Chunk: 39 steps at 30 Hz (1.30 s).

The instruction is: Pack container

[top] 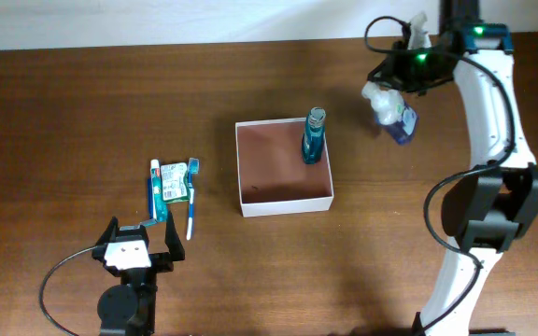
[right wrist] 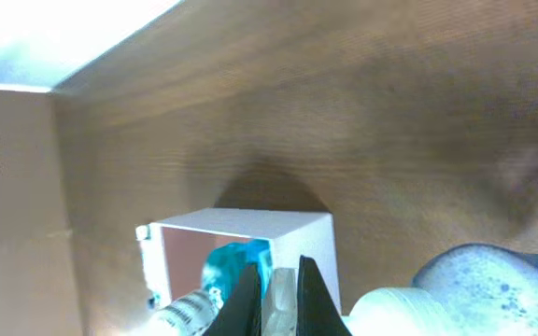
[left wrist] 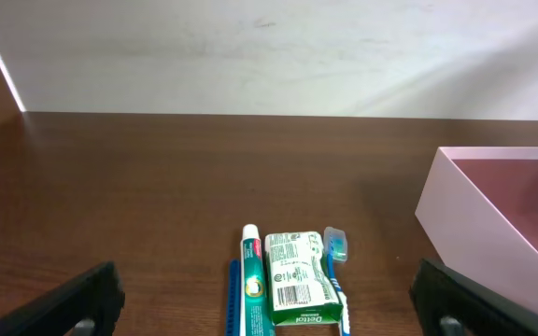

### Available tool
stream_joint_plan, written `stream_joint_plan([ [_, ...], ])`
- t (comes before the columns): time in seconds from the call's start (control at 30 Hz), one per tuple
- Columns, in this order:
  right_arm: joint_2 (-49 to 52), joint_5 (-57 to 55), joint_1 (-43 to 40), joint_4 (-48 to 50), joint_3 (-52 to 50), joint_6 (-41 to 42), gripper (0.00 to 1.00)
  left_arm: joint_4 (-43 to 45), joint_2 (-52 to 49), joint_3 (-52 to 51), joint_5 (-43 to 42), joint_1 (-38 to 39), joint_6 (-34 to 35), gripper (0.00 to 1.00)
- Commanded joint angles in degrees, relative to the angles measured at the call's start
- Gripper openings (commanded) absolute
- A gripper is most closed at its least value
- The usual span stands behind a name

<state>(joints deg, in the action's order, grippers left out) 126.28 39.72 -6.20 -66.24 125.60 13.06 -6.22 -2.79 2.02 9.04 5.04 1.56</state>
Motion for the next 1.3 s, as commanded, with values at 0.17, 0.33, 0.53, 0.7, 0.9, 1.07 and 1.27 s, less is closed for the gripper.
stream_joint_plan([
  [0.17, -3.6, 23.8, -5.4, 1.5, 2.0, -13.5, 0.04, 0.2, 0.0, -0.5, 0.2, -0.3, 0.2, 1.00],
  [0.33, -3.6, 30.6, -9.4, 1.5, 2.0, -16.3, 0.04, 0.2, 0.0, -0.5, 0.2, -0.3, 0.2, 1.00],
  [0.53, -3.1, 41.1, -12.0, 1.5, 2.0, -22.3, 0.04, 0.2, 0.0, -0.5, 0.2, -0.3, 0.2, 1.00],
  [0.7, -2.7, 43.1, -12.3, 1.5, 1.0, -23.7, 0.04, 0.2, 0.0, -0.5, 0.2, -0.3, 0.2, 1.00],
  [0.9, -2.0, 46.6, -12.3, 2.2, -1.6, -26.4, 0.04, 0.2, 0.0, -0.5, 0.2, -0.3, 0.2, 1.00],
  [1.07, -2.0, 46.7, -12.3, 4.1, -6.9, -26.3, 0.04, 0.2, 0.0, -0.5, 0.2, -0.3, 0.2, 1.00],
  [1.27, -2.0, 47.9, -12.3, 5.7, -12.1, -26.4, 0.04, 0.2, 0.0, -0.5, 0.2, -0.3, 0.2, 1.00],
])
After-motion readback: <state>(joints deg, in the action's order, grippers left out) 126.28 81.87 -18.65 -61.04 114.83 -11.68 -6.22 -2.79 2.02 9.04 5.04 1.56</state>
